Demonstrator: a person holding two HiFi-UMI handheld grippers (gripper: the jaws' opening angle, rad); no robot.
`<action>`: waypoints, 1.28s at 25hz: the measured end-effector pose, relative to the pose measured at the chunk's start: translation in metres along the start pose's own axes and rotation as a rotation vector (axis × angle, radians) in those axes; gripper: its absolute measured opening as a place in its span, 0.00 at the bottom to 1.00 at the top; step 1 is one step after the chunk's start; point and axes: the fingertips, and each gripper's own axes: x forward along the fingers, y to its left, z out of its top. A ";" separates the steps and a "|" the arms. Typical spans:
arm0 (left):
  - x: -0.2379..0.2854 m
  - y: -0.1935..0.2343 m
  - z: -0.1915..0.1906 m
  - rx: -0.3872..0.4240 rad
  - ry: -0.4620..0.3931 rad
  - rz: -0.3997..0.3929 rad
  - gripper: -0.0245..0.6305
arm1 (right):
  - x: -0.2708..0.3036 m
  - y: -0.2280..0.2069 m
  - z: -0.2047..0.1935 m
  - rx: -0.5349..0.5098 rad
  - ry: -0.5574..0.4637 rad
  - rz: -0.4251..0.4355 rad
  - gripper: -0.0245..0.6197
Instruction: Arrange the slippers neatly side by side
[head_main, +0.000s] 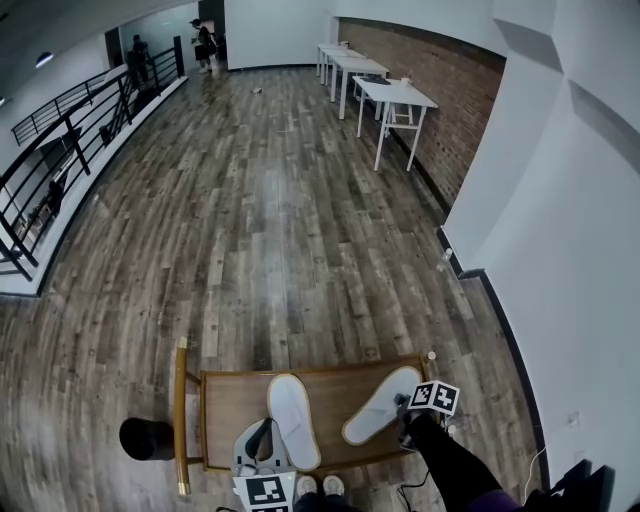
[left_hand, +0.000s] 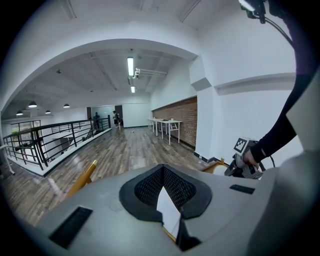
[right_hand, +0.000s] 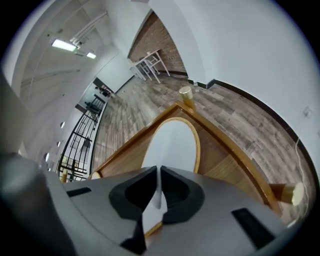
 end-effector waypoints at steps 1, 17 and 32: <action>0.000 -0.001 -0.001 -0.001 0.000 -0.002 0.04 | -0.001 0.004 0.001 -0.038 0.007 0.008 0.06; -0.005 -0.004 -0.004 -0.037 -0.011 0.005 0.04 | 0.001 0.130 -0.047 -0.417 0.318 0.317 0.06; -0.017 0.014 -0.017 -0.054 0.022 0.060 0.04 | 0.050 0.136 -0.062 -0.518 0.474 0.233 0.06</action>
